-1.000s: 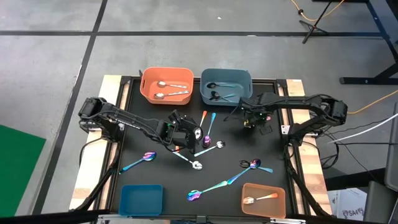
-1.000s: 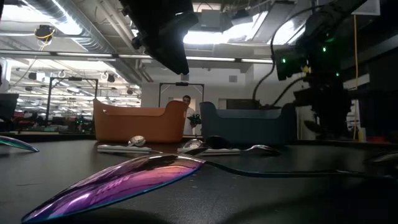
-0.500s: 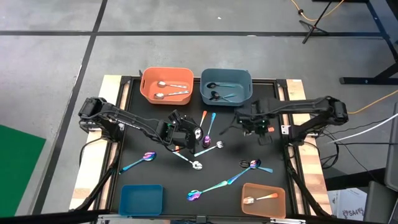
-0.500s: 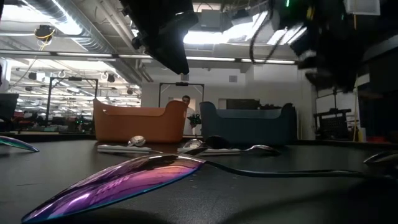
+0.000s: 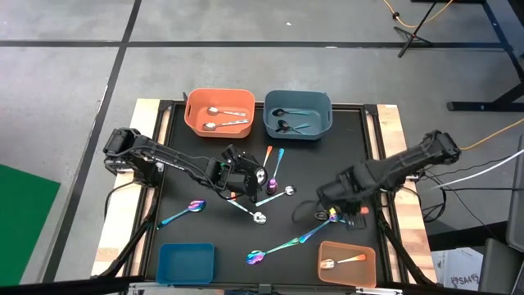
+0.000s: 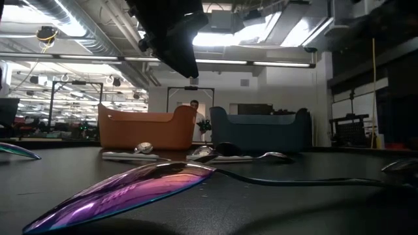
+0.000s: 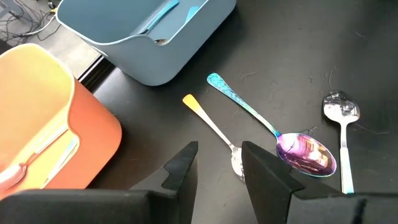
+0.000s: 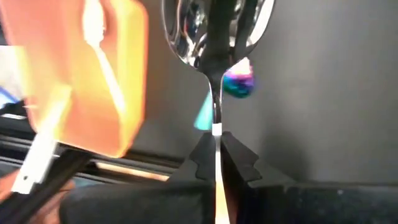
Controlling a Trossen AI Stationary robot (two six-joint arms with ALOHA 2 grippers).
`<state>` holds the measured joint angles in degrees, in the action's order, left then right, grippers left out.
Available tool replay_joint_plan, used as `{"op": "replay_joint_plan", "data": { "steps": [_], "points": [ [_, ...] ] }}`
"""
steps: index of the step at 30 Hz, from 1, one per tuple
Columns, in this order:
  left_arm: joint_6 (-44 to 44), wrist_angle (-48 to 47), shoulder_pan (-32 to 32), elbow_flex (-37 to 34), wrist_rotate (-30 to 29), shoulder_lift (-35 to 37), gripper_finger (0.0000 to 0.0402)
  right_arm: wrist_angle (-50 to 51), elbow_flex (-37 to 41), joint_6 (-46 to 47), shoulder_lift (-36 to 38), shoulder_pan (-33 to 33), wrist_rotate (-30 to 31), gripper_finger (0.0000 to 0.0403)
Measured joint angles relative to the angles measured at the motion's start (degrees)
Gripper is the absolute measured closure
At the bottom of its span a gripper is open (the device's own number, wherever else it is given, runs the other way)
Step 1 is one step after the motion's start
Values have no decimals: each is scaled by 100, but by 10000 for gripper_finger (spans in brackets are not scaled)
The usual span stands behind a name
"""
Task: Sort silverware by color (type)
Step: Put the orange spoon into the bottom orange bin
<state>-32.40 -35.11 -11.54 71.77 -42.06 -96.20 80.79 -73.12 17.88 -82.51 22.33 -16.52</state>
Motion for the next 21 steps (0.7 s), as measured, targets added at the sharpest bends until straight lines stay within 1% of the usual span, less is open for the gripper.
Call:
{"op": "replay_joint_plan", "data": {
  "steps": [5, 9, 14, 21],
  "points": [
    [0, 0, -1, 0, 0, 0, 284, -249, 0, 893, -25, 745, -315, 403],
    [0, 1, -1, 0, 0, 0, 284, -623, 0, 1334, -25, 1261, -369, 403],
    [0, 2, -1, 0, 0, 1, 284, -1184, 0, 1505, -67, 1751, -368, 403],
    [0, 2, -1, 0, 0, 2, 284, -1702, 0, 1512, -416, 2247, -368, 403]
  ]
}}
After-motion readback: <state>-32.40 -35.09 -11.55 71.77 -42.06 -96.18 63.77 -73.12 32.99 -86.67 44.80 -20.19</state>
